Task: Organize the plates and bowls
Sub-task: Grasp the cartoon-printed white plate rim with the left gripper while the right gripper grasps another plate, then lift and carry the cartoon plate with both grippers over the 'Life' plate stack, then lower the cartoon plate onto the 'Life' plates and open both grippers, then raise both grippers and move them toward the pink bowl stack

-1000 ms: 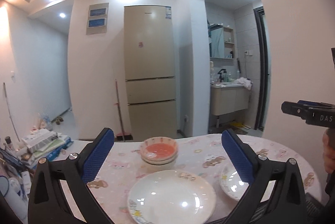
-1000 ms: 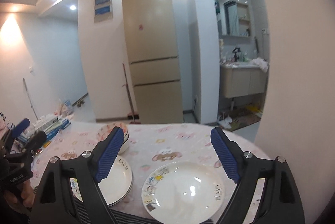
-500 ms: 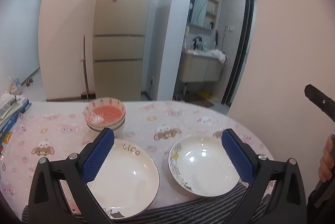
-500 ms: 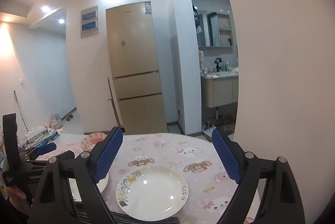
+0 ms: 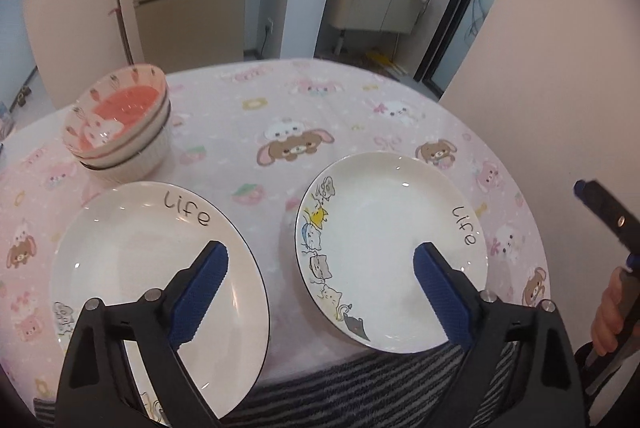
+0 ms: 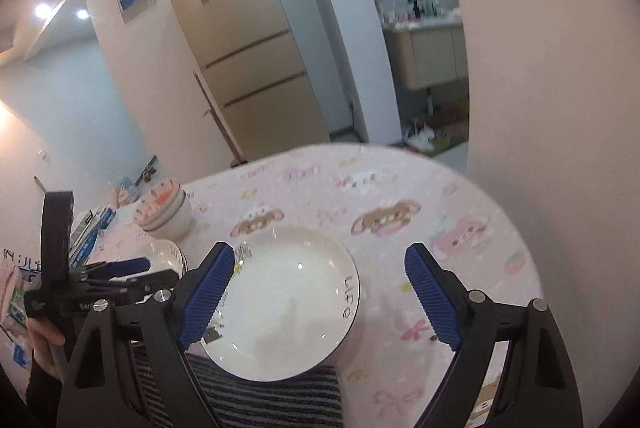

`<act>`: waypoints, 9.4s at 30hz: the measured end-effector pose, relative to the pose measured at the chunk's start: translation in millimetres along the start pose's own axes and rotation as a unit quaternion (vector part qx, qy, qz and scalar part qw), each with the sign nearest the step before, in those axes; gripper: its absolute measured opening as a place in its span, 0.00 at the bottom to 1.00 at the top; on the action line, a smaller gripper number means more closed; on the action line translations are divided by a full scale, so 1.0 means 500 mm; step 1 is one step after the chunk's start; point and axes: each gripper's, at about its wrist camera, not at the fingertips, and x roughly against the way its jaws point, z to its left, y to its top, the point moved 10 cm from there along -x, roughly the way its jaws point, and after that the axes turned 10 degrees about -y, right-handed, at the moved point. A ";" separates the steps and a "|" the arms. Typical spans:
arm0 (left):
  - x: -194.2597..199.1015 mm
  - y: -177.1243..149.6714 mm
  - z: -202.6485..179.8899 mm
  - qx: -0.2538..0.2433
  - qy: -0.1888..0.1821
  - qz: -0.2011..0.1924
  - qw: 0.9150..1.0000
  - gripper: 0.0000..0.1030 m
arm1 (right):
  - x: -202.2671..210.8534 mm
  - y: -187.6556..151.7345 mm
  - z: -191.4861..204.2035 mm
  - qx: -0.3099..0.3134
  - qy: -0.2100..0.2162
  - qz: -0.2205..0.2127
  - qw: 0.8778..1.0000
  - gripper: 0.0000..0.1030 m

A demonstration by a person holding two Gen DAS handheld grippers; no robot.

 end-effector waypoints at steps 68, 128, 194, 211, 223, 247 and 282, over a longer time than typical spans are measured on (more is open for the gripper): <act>-0.034 0.010 0.031 0.042 -0.019 0.079 0.996 0.16 | -0.142 -0.102 0.042 -0.080 0.126 0.206 0.967 0.12; 0.189 -0.148 0.455 0.155 0.084 0.008 0.984 0.18 | -0.252 -0.218 0.527 0.065 0.113 0.256 0.958 0.16; 0.147 -0.146 0.379 -0.009 0.172 -0.063 0.983 0.67 | -0.168 -0.250 0.476 0.238 -0.035 0.063 0.969 0.19; 0.225 -0.101 0.353 -0.049 0.195 -0.153 0.968 0.86 | -0.181 -0.228 0.456 0.170 0.022 0.105 0.980 0.22; 0.467 -0.013 0.228 -0.141 0.206 -0.351 0.902 0.99 | 0.019 -0.027 0.483 0.134 0.041 -0.117 0.983 0.82; 0.781 0.219 0.087 -0.137 0.188 -0.521 0.821 0.99 | 0.364 0.305 0.537 0.032 0.012 -0.410 0.911 1.00; 0.234 0.226 0.477 0.117 0.101 -0.192 0.969 0.99 | -0.248 0.183 0.576 0.022 0.083 0.015 0.996 1.00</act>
